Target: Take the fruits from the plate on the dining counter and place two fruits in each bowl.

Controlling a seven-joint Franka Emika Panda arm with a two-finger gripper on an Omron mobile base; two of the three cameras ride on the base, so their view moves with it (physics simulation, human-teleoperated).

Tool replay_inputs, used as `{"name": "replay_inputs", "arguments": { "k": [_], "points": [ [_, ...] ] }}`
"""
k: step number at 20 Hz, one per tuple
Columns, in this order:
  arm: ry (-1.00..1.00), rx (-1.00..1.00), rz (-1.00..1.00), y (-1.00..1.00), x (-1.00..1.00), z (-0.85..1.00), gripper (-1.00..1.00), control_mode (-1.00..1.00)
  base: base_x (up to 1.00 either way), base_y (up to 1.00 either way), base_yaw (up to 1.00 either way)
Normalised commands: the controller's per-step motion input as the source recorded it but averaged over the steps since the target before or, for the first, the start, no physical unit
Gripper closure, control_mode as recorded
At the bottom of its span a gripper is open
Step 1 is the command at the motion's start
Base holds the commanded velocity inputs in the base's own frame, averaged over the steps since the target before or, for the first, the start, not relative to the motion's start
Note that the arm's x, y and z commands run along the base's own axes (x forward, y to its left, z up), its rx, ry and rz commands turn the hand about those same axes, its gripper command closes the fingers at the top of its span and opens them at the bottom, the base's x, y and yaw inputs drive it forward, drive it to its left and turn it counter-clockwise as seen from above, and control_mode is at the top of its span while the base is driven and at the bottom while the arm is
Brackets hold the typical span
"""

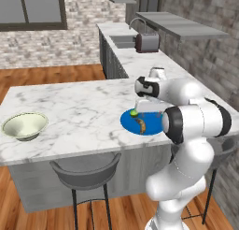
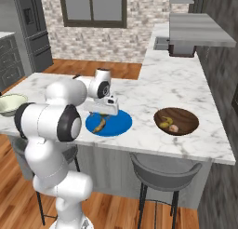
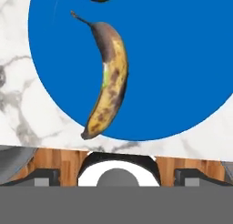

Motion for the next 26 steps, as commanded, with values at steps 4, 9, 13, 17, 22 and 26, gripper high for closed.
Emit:
{"name": "replay_inputs", "arguments": {
  "k": [4, 9, 13, 17, 22, 26],
  "points": [
    [0.00, 0.00, 0.08, 0.31, 0.69, -0.41, -1.00, -1.00, 0.00, 0.00, 0.00],
    [0.00, 0.00, 0.05, 0.11, 0.75, -0.32, -1.00, -1.00, 0.00, 0.00, 0.00],
    [0.00, 0.00, 0.02, 0.00, 0.23, -0.43, -1.00, -1.00, 0.00, 0.00, 0.00],
    [-0.01, 0.00, 0.02, -0.04, 0.00, -0.49, -1.00, -1.00, 0.00, 0.00, 0.00],
    [0.00, 0.00, 0.02, -0.03, 0.00, -0.41, -1.00, -1.00, 0.00, 0.00, 0.00],
    [0.00, 0.00, 0.03, -0.05, 0.00, -0.37, -1.00, -1.00, 0.00, 0.00, 0.00]
  ]
}}
